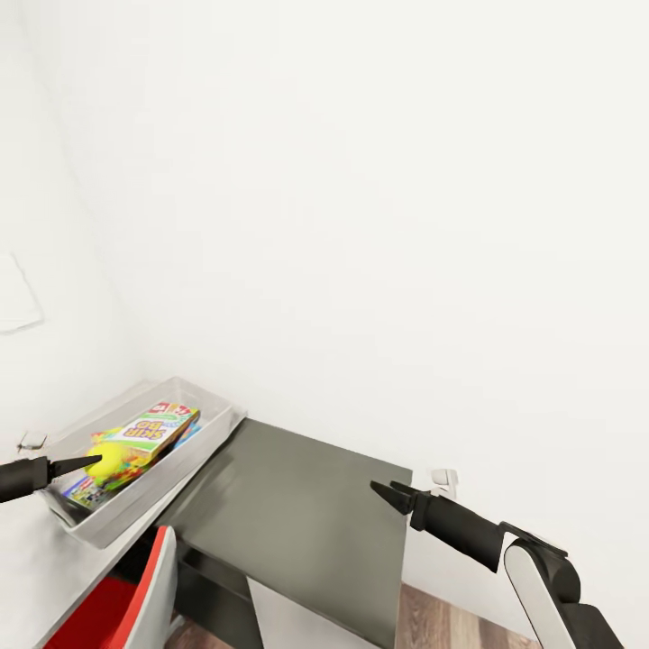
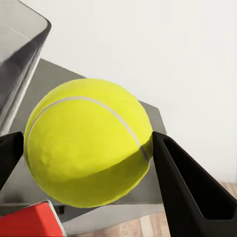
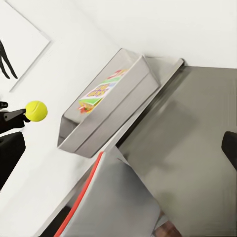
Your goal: Put all the toys in the child's room - the three board games (two on the bed and one on the table), the two jigsaw puzzles on the table, and the tennis ball on the table - inside the toy box on the table in the child's room.
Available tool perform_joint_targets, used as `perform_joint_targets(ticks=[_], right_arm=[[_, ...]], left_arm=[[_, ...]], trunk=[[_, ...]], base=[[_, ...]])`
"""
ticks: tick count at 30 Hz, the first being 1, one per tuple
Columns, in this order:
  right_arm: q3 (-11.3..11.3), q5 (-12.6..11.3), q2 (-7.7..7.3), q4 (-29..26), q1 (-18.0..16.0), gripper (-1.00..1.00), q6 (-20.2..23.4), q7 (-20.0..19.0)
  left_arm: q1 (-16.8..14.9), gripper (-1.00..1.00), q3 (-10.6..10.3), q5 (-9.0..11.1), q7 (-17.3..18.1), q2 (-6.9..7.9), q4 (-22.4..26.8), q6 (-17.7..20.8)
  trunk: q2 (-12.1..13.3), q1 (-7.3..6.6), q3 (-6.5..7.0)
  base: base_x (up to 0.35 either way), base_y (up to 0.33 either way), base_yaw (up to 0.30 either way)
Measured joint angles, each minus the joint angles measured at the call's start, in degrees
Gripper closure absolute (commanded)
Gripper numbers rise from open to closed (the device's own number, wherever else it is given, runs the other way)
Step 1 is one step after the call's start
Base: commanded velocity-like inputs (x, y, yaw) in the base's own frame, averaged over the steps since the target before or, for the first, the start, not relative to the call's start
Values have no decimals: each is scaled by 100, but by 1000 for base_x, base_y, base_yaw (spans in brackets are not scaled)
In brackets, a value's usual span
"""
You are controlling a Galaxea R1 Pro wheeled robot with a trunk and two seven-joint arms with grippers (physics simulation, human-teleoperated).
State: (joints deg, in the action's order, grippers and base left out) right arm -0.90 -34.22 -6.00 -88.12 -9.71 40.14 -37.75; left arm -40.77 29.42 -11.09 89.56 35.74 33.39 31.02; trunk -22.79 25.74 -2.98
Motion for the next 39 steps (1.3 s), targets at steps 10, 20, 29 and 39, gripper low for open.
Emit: perform_joint_targets(ticks=[10, 20, 29, 39], right_arm=[[0, 1, -2, 0, 0, -100, -1, 3], [-8, 2, -20, 6, 1, -100, 7, 2], [-10, 1, -31, 7, 1, -100, 8, 0], [-30, 2, -54, 0, 1, -100, 6, 0]], left_arm=[[0, 100, 0, -5, 0, 0, -1, 0], [-1, 100, 0, -2, -1, -1, -2, 0], [-1, 100, 0, -4, -1, -6, -2, 0], [-53, 100, -28, -79, -287, -18, 3, 184]], trunk=[[0, 0, 52], [1, 0, 57], [1, 1, 58], [1, 1, 58]], base=[[98, 145, 179], [68, 27, 21], [16, 3, 0], [0, 0, 0]])
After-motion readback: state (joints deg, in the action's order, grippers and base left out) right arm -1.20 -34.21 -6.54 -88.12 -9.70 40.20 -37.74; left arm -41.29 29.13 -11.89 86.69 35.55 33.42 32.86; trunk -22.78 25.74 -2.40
